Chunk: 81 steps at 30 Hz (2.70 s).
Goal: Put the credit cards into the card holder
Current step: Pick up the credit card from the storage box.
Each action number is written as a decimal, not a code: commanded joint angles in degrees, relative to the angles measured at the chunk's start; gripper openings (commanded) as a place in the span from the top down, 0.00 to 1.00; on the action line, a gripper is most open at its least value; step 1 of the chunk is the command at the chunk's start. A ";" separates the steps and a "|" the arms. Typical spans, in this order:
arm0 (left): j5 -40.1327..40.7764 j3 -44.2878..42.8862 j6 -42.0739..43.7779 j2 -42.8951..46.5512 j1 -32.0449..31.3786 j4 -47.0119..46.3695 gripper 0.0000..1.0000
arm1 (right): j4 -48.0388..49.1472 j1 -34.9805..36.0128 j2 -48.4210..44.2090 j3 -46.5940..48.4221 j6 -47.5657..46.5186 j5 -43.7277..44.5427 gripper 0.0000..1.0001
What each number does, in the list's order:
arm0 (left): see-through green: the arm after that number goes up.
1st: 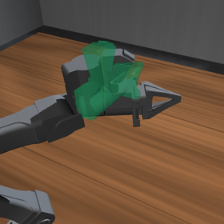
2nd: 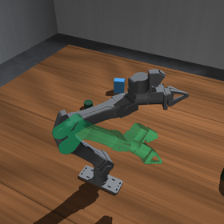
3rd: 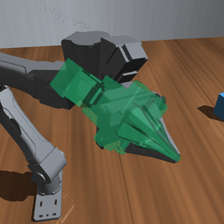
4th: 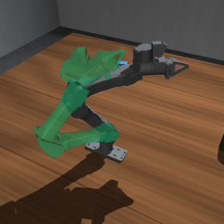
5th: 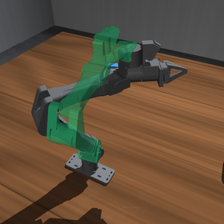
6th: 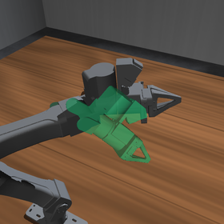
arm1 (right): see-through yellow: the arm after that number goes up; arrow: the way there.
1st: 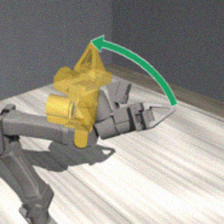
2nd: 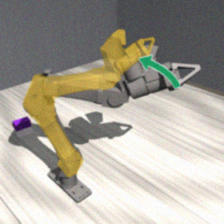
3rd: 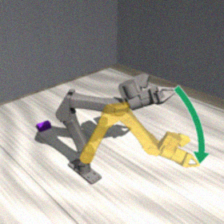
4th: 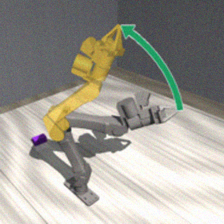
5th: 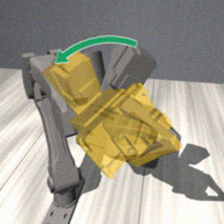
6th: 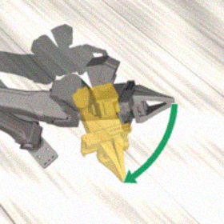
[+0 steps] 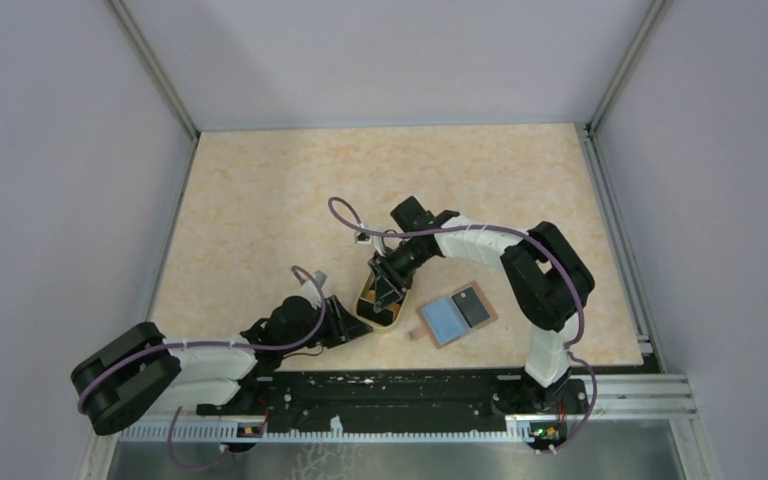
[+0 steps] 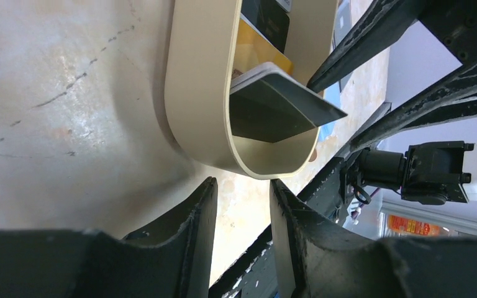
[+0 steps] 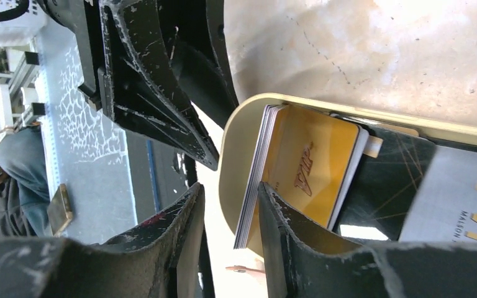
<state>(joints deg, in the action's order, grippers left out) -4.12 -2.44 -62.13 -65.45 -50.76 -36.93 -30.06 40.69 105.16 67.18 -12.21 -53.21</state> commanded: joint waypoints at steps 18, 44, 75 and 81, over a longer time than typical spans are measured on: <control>1.44 -3.36 1.86 0.12 0.05 -0.28 0.58 | -3.73 1.68 5.37 2.75 -0.80 3.47 0.54; 1.95 -3.54 3.02 4.41 0.05 3.85 0.58 | -7.23 -3.87 4.40 5.98 -1.60 -2.50 0.63; 0.19 -2.51 4.47 8.69 0.10 3.24 0.54 | -2.31 -8.80 -1.89 3.95 0.01 3.09 0.95; -1.08 -1.74 5.69 11.30 0.05 0.69 0.48 | -3.53 -9.48 -4.95 3.49 -2.25 3.77 0.99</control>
<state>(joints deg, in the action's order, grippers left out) -3.88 -4.75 -58.19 -56.27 -50.74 -32.60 -34.26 31.73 104.62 70.89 -12.12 -49.78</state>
